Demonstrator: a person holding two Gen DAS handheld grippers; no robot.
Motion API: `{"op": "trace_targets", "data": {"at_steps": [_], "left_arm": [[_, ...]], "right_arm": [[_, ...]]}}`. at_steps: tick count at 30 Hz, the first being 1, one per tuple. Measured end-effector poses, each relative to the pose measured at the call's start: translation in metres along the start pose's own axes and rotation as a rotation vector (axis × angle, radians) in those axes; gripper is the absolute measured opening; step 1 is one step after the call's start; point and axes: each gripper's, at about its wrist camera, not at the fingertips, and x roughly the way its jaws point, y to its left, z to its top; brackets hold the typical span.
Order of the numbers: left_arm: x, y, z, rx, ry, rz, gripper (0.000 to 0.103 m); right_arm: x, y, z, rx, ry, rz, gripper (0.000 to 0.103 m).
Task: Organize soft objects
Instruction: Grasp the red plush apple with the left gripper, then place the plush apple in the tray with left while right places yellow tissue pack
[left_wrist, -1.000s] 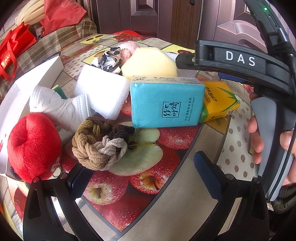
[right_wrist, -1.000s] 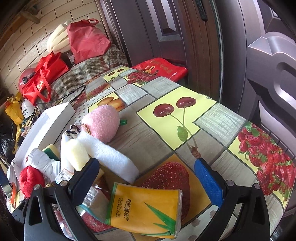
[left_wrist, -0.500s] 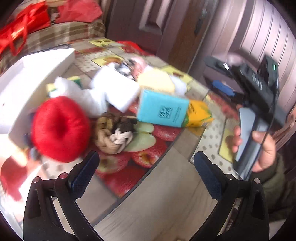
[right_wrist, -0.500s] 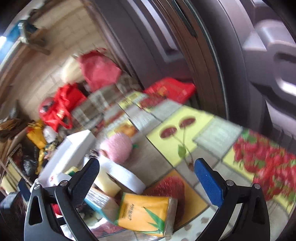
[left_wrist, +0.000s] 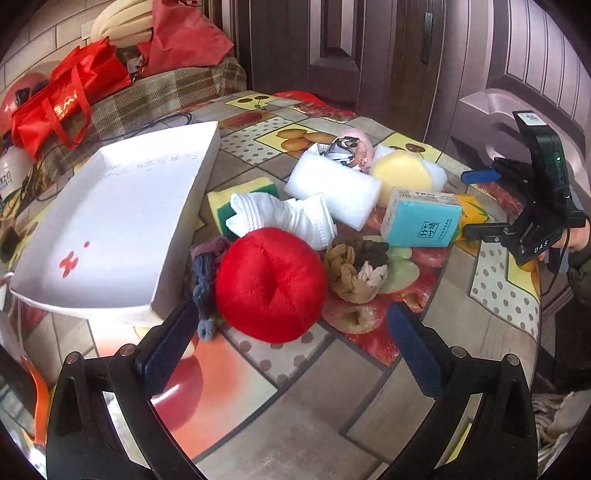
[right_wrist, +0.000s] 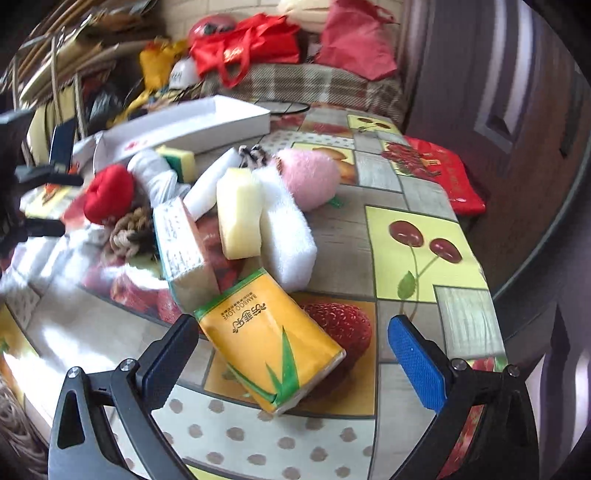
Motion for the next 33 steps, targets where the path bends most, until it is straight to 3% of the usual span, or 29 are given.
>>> {"op": "trace_targets", "data": {"at_steps": [3, 5, 6, 7, 8, 9, 12, 16, 19, 23, 26, 29, 33], "left_arm": [[0.018, -0.006, 0.009, 0.034, 0.028, 0.024, 0.099], [0.029, -0.009, 0.012, 0.055, 0.052, 0.044, 0.091], [0.032, -0.011, 0.011, 0.067, 0.056, 0.055, 0.079], [0.033, -0.011, 0.010, 0.074, 0.051, 0.061, 0.065], [0.033, -0.011, 0.008, 0.075, 0.045, 0.057, 0.062], [0.031, -0.011, 0.005, 0.077, 0.029, 0.054, 0.059], [0.021, -0.013, -0.006, 0.087, -0.019, 0.058, 0.055], [-0.005, -0.009, -0.020, 0.047, -0.134, 0.100, 0.055], [-0.036, 0.005, -0.028, -0.039, -0.297, 0.132, 0.056], [-0.067, 0.030, -0.035, -0.174, -0.461, 0.281, 0.056], [-0.072, 0.054, -0.045, -0.277, -0.482, 0.417, 0.056], [-0.078, 0.077, -0.056, -0.372, -0.492, 0.455, 0.056], [-0.078, 0.084, -0.061, -0.366, -0.504, 0.512, 0.056]], "right_arm": [[0.015, 0.009, 0.003, -0.085, 0.054, -0.015, 0.103], [0.019, 0.014, 0.000, -0.119, 0.070, -0.021, 0.102], [0.019, 0.012, 0.001, -0.112, 0.067, -0.005, 0.101], [0.018, 0.011, 0.000, -0.108, 0.073, 0.005, 0.097], [0.016, 0.009, -0.002, -0.098, 0.070, 0.029, 0.089], [0.013, 0.007, -0.003, -0.086, 0.065, 0.065, 0.065], [0.001, 0.006, -0.013, -0.079, 0.055, 0.058, 0.052], [-0.026, -0.006, -0.021, 0.032, -0.030, 0.067, 0.051], [-0.063, -0.016, -0.020, 0.151, -0.205, 0.096, 0.051], [-0.090, -0.006, -0.007, 0.259, -0.424, 0.135, 0.051], [-0.081, 0.012, 0.008, 0.316, -0.502, 0.156, 0.052], [-0.063, 0.034, 0.018, 0.319, -0.525, 0.148, 0.052], [-0.033, 0.057, 0.031, 0.364, -0.509, 0.203, 0.051]]}}
